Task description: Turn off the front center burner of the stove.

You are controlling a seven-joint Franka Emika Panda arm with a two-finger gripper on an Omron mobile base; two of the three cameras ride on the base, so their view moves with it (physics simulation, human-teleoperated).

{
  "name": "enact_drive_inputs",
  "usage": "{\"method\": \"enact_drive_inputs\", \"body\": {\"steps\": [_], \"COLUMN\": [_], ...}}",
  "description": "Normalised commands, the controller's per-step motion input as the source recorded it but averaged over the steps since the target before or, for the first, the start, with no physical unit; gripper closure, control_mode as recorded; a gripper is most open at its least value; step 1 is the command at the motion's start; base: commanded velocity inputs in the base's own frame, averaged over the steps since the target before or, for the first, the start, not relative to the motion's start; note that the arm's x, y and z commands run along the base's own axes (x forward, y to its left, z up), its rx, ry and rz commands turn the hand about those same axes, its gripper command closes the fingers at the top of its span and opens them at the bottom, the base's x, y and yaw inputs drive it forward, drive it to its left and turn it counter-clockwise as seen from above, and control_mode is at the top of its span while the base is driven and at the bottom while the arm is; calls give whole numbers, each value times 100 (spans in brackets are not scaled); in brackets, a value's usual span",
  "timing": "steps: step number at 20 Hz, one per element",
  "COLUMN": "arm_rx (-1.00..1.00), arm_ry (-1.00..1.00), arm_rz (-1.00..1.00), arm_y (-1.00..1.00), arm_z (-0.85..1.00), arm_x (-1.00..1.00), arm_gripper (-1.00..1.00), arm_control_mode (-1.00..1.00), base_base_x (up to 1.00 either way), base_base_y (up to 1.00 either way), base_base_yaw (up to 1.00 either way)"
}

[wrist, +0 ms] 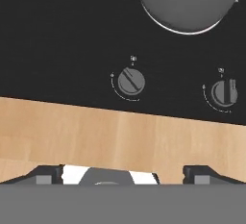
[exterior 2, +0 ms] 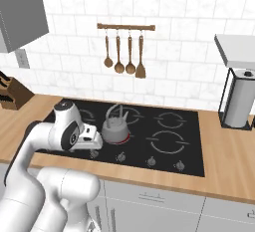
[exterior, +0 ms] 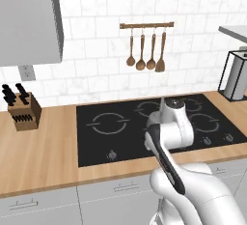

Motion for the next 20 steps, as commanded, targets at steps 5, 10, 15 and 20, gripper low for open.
{"method": "enact_drive_inputs", "body": {"steps": [5, 10, 15, 20], "arm_rx": [0, 0, 0, 0], "arm_ry": [9, 1, 0, 0], "arm_rz": [0, 0, 0, 0], "arm_y": [0, -10, -3, -1], "arm_z": [-32, -37, -38, -48], "arm_x": [27, 28, 17, 1], "arm_gripper": [-100, -100, -100, -100], "arm_control_mode": [-100, -100, -100, -100], "base_base_x": [0, 0, 0, 0], "base_base_y": [0, 0, 0, 0], "base_base_yaw": [0, 0, 0, 0]}}
